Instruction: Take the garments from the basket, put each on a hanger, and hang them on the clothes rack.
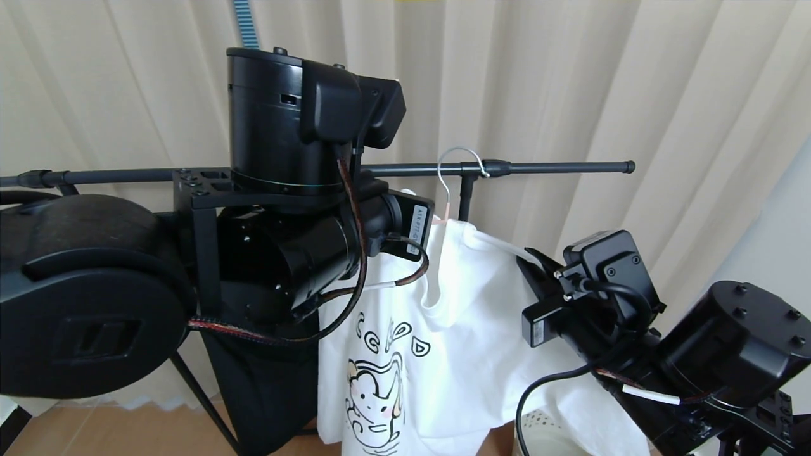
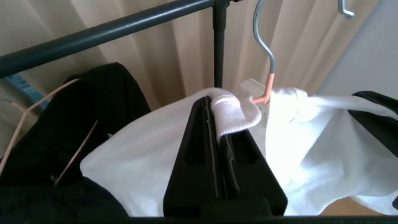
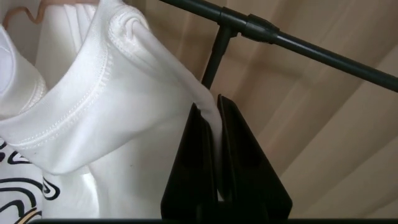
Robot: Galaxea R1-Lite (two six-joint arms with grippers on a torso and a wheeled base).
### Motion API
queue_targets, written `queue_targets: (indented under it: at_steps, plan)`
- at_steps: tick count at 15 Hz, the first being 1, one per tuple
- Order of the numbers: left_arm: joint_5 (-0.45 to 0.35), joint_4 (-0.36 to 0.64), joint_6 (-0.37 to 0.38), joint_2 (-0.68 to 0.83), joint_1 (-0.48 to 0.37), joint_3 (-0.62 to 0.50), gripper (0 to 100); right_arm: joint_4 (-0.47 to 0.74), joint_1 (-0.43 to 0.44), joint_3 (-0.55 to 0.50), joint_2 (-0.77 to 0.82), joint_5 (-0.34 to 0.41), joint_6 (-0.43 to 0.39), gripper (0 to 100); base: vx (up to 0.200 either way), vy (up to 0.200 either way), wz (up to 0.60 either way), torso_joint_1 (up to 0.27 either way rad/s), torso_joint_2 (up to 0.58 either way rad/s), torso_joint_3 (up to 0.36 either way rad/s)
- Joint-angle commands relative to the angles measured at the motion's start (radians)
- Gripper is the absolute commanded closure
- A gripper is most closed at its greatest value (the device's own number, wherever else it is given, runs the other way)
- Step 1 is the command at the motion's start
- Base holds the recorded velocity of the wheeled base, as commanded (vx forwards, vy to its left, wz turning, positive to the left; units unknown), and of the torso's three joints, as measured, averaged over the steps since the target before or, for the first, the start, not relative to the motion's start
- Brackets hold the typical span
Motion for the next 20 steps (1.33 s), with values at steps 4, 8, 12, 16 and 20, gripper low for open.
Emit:
queue_targets:
  at_steps: [4,8,12,16,20]
  plan:
    - [-0.001,-0.001,-0.015,0.008,-0.001,0.003,100,-0.03,0.0,-0.015,0.016,-0.013,0.0,100,0.0,0.0,0.0,0.0,0.0,0.0]
    - [-0.001,-0.001,-0.015,0.005,-0.001,0.026,100,-0.091,-0.001,-0.019,-0.009,-0.005,-0.001,100,0.0,0.0,0.0,0.0,0.0,0.0]
    - [-0.004,-0.005,-0.013,0.0,-0.004,0.077,100,-0.091,-0.001,-0.016,-0.049,0.015,0.002,100,0.0,0.0,0.0,0.0,0.0,0.0]
    - [-0.013,-0.013,-0.019,0.002,-0.012,0.077,100,-0.093,-0.001,-0.013,-0.058,0.033,0.006,100,0.0,0.0,0.0,0.0,0.0,0.0]
    - [-0.013,-0.013,-0.019,0.002,-0.024,0.077,100,-0.095,-0.001,-0.009,-0.072,0.045,0.008,100,0.0,0.0,0.0,0.0,0.0,0.0]
